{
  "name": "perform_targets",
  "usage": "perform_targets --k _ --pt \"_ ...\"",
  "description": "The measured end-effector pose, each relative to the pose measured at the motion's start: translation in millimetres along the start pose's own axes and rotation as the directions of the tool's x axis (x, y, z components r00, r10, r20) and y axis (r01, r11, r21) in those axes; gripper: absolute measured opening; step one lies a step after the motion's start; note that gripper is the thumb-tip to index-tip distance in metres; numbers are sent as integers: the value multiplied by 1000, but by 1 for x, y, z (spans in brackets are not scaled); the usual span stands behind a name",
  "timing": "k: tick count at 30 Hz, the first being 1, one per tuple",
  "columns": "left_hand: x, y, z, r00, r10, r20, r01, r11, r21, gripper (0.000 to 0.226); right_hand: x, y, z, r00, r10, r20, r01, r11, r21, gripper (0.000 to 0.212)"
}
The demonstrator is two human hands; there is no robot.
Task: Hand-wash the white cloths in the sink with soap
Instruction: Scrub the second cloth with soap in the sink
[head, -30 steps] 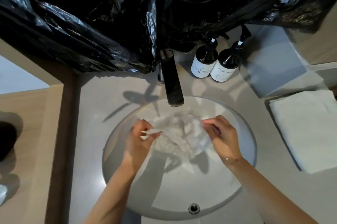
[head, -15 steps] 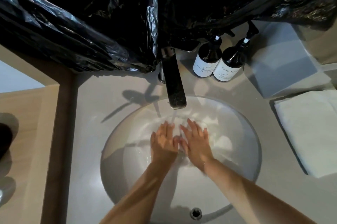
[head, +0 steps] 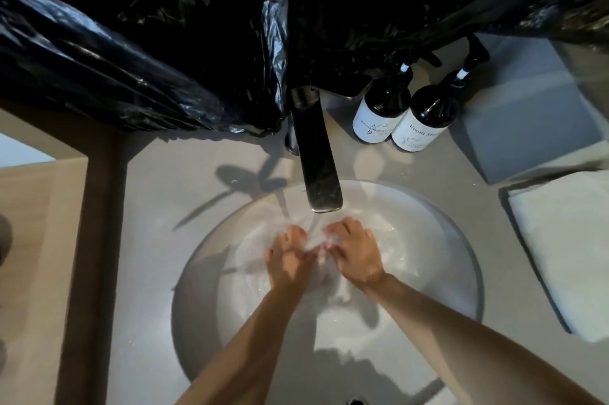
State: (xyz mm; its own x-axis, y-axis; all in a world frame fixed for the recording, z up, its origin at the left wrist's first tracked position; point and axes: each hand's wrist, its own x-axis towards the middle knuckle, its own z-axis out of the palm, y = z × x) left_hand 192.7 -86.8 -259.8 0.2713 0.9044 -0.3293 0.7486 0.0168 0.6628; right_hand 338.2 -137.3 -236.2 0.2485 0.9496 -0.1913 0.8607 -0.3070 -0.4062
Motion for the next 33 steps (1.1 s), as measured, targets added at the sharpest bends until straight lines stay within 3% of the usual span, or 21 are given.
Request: perform_targets --k 3,6,9,11,13,16,20,23,26,28,31,33 --pt "-5 14 -16 992 -89 88 109 960 -256 52 -7 -2 -26 992 -4 -126 36 966 254 18" --pt "-14 28 -32 975 -126 181 180 930 -321 60 -26 -11 -54 963 -118 -243 191 933 306 9" --pt "-23 34 -53 937 -179 301 315 806 -500 43 -44 -20 -75 945 -102 -312 229 886 402 7" --pt "-36 38 -68 917 -126 379 354 695 -626 33 -55 -24 -84 934 -106 -343 252 872 419 6" --pt "-46 41 -79 904 -9 428 340 621 -706 45 -64 -25 -90 923 -102 -371 263 872 414 7" --pt "-47 34 -83 913 -36 406 313 702 -640 68 -78 -19 -90 923 -72 -379 250 860 444 13" --pt "-38 18 -72 934 -129 333 253 898 -361 79 -90 -15 -80 925 -84 -371 244 880 408 37" --pt "-42 12 -63 907 -141 397 272 916 -296 61 -88 -20 -80 958 -10 -287 144 882 449 41" --pt "-42 23 -57 930 -171 326 246 948 -203 44 -78 -24 -74 983 64 -175 38 851 524 41" --pt "-41 36 -56 944 -173 280 219 965 -143 43 -70 -21 -64 980 200 9 -165 781 602 61" --pt "-44 49 -56 958 -163 234 193 975 -111 38 -65 -16 -45 897 344 279 -419 862 285 77" --pt "-49 54 -59 969 -130 211 173 965 -199 39 -64 -18 -39 864 400 305 -487 817 308 64"
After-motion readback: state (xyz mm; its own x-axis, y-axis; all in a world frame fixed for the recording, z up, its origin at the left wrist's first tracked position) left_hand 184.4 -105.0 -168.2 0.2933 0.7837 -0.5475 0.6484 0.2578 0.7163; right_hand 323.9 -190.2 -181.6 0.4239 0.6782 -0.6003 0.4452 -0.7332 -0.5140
